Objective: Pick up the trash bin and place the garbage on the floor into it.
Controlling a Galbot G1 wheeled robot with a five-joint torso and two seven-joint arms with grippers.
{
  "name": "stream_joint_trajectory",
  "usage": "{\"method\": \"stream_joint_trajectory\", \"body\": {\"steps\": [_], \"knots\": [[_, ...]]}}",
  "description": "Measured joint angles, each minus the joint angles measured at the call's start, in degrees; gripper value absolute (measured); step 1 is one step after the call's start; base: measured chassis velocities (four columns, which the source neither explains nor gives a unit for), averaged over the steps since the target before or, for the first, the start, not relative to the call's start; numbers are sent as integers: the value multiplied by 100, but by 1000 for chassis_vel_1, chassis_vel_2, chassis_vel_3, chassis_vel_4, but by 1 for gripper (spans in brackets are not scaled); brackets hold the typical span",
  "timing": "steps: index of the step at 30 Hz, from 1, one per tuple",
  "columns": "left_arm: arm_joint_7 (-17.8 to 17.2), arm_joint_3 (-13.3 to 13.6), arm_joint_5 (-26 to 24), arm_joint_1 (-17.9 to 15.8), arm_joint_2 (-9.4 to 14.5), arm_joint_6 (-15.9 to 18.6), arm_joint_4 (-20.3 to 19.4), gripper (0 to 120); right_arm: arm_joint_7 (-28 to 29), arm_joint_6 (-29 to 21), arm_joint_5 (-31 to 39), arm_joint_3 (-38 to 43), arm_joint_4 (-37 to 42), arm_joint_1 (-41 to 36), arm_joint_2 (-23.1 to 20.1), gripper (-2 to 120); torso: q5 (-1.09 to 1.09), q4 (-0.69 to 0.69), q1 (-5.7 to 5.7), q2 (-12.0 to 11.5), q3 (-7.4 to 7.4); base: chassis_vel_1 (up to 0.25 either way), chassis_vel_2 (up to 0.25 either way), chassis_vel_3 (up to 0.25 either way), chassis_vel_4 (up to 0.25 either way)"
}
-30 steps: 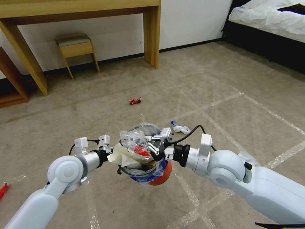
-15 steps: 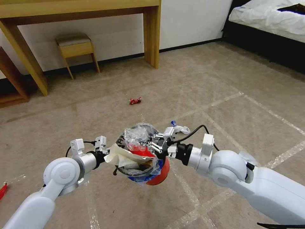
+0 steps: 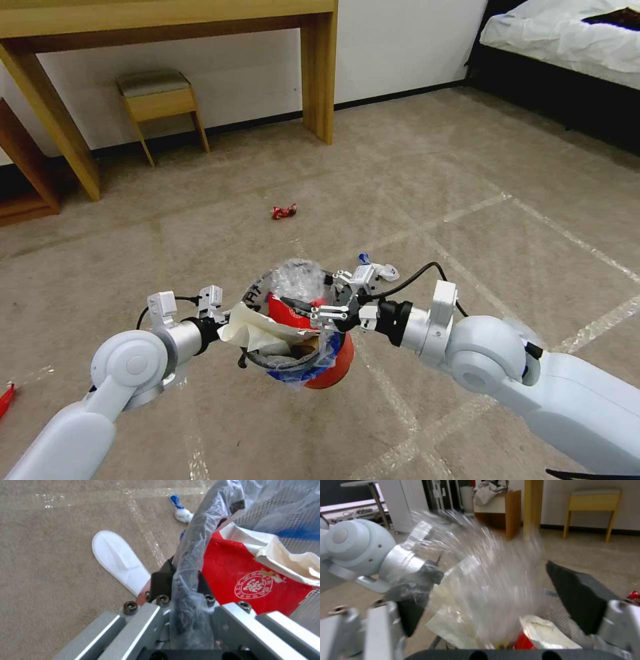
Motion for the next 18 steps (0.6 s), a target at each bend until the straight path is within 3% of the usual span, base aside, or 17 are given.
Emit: {"method": "stream_joint_trajectory", "body": {"steps": [5, 18], "knots": [[0, 15, 23, -18, -8, -3, 18, 1, -30, 3, -20, 0, 21, -44, -12, 99, 0, 0, 0, 0, 0, 0, 0, 0, 0], [-2, 0, 22, -51, -46, -25, 14, 1, -127, 25, -131, -136, 3, -79, -12, 100, 0, 0, 0, 0, 0, 0, 0, 0, 0]]}}
